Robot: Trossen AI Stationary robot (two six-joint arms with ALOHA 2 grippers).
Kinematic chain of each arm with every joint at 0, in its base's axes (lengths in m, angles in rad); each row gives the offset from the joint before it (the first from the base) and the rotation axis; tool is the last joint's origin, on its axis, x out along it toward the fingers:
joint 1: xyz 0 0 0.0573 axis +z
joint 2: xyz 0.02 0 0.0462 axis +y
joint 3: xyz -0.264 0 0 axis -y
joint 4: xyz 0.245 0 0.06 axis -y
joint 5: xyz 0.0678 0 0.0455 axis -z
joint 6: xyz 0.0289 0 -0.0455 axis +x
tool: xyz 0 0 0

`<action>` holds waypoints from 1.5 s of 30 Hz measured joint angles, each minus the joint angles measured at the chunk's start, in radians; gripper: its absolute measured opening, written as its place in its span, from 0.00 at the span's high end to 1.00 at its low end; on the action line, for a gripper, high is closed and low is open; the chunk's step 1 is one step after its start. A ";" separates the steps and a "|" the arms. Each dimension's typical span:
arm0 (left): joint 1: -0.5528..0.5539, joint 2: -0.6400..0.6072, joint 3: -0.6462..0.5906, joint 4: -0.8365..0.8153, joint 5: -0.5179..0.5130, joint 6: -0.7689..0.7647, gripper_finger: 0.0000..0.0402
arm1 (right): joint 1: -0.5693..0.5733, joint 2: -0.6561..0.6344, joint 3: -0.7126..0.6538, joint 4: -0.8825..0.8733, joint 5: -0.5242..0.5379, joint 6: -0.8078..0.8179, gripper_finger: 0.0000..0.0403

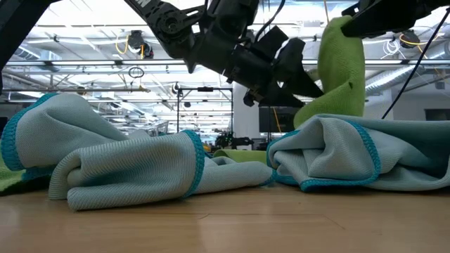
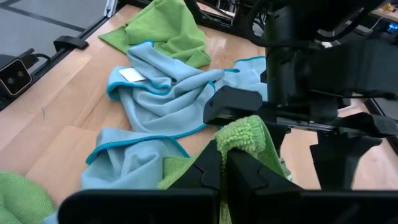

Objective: Fold microfiber towels
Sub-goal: Fold the top right green microfiber cloth

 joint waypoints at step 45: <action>0.020 -0.046 -0.001 -0.014 0.177 -0.010 0.27 | 0.000 0.000 0.000 -0.005 0.000 0.020 1.00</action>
